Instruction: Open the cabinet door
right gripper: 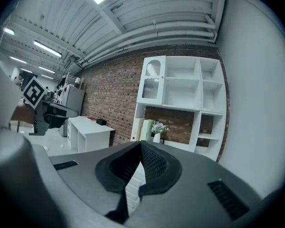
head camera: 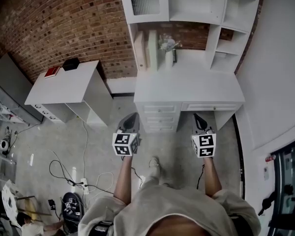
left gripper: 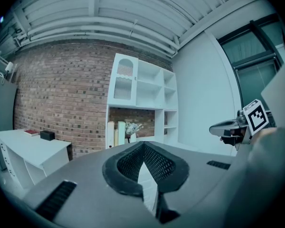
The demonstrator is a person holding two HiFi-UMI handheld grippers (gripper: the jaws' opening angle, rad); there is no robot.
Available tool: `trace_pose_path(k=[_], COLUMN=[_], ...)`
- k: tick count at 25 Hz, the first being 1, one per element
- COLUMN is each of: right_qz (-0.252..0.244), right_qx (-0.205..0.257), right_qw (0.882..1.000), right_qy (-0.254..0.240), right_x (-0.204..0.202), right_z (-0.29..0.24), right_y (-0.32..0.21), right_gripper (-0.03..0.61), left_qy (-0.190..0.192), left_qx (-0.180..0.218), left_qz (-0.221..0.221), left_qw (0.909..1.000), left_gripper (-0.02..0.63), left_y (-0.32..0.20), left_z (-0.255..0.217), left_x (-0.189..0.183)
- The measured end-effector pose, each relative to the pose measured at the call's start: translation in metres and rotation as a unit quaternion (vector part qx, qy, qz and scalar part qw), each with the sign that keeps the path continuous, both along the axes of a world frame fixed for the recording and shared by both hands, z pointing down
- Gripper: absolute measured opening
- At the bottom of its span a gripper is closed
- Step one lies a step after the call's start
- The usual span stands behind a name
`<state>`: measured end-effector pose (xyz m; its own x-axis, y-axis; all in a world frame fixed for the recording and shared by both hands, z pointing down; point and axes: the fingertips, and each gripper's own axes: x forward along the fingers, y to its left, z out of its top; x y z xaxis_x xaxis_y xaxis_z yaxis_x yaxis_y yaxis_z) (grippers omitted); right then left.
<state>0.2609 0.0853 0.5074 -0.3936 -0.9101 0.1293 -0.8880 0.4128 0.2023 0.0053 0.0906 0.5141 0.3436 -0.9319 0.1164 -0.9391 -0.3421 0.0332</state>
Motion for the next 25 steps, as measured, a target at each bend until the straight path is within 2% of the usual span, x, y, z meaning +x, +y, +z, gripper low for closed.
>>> trace_pose_path(k=[16,25], right_qz=[0.036,0.063], right_qx=[0.009,0.031], right_qw=[0.999,0.997], right_qy=[0.013,0.026], right_x=[-0.041,-0.064], right_z=[-0.013,-0.024], right_y=[-0.153,-0.236], right_gripper=[0.014,0.014], left_qy=[0.015,0.026], left_qx=[0.004,0.014], left_qz=[0.026,0.052], left_qw=[0.9996,0.9982], left_gripper=[0.027,0.027], left_y=[-0.173,-0.273], left_z=[-0.006,-0.008], left_x=[-0.042,-0.062])
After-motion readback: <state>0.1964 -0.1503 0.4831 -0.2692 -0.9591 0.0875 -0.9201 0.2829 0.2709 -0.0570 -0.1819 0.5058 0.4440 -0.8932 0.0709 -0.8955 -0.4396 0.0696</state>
